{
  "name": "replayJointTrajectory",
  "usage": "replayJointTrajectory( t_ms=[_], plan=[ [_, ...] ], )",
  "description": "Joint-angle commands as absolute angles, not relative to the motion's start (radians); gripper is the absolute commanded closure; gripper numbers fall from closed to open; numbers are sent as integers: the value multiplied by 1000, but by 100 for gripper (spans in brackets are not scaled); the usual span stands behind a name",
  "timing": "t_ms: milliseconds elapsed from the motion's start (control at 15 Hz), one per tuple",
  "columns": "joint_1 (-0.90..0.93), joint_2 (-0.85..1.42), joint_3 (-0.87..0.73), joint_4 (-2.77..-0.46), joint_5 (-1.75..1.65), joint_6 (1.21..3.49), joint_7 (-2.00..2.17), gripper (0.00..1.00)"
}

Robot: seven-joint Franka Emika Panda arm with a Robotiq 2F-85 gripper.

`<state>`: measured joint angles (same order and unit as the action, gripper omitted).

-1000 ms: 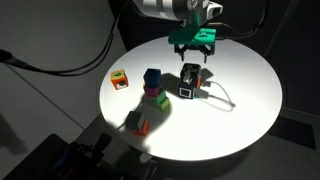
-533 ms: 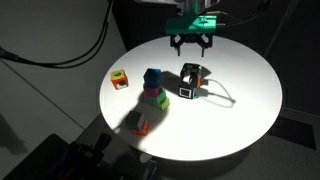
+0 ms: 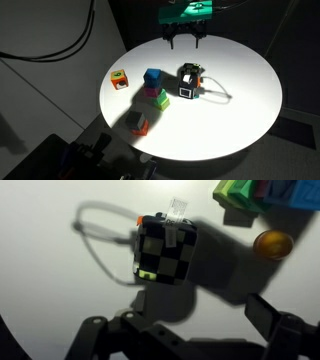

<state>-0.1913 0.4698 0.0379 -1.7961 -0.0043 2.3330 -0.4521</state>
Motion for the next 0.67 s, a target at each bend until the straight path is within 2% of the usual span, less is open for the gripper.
replayJointTrajectory(
  t_ms=[0, 600],
  plan=[
    [-195, 381, 60, -1885, 15, 2306, -537, 0],
    [-170, 271, 72, -2034, 53, 2289, -665, 0]
  ],
)
